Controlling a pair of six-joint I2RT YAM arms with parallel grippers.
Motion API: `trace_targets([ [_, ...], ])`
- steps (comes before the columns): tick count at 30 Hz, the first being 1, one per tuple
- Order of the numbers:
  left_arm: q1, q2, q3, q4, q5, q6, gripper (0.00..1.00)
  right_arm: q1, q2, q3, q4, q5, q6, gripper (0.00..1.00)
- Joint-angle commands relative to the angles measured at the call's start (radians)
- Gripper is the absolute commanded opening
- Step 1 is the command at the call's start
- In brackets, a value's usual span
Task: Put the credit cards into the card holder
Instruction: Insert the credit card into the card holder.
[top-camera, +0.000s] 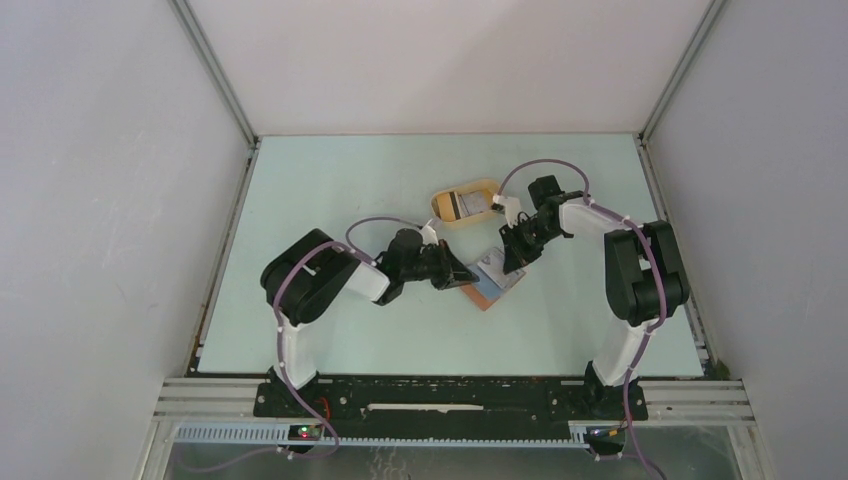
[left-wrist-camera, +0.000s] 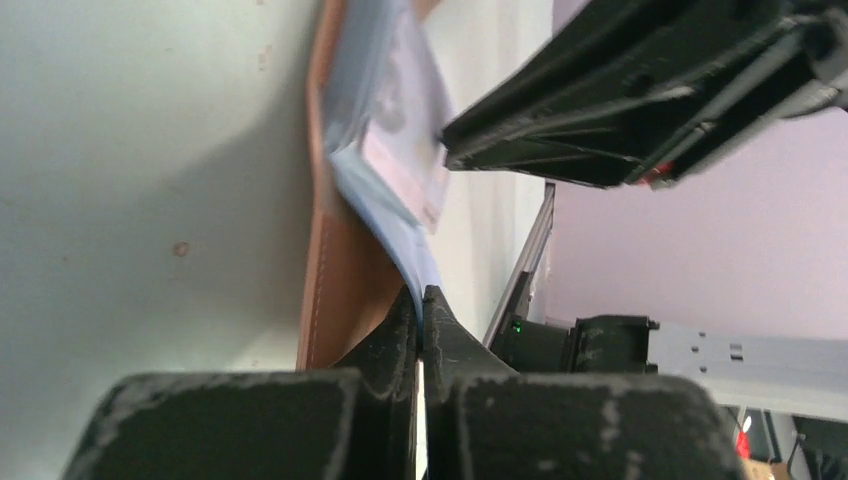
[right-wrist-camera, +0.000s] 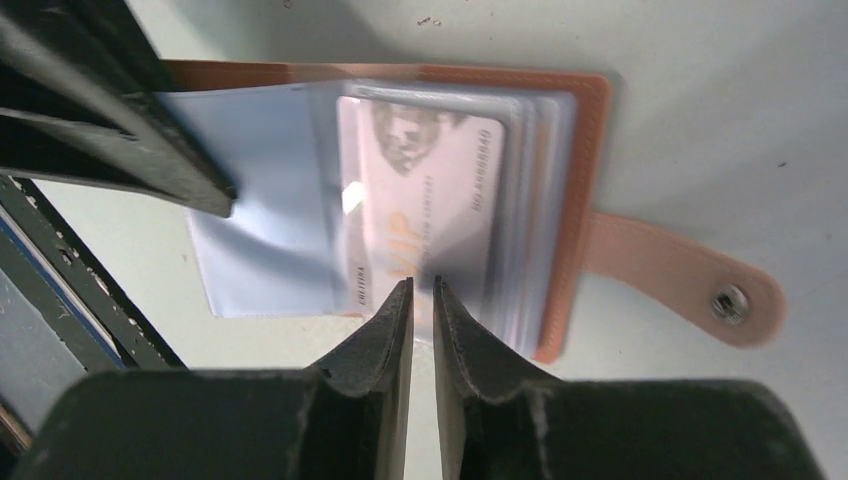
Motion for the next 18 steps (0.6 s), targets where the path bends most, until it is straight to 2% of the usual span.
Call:
trace_targets([
  [1,0.026,-0.094,-0.039,0.105,0.125,0.075,0.00,-0.007,0.029,0.019,0.018,0.088,0.007,0.21],
  [5,0.029,-0.091,-0.041,0.126,0.176,0.081,0.00,-0.007,0.017,0.019,0.010,0.036,0.003,0.21],
  [13,0.054,-0.049,-0.086,0.167,0.214,0.058,0.00,0.023,-0.116,-0.013,0.016,-0.195,-0.051,0.26],
  [16,0.059,-0.042,-0.096,0.184,0.221,0.046,0.00,0.114,-0.112,-0.026,0.036,-0.087,-0.058,0.33],
  [18,0.059,-0.035,-0.100,0.204,0.224,0.033,0.00,0.170,-0.113,-0.029,0.082,0.050,-0.034,0.43],
])
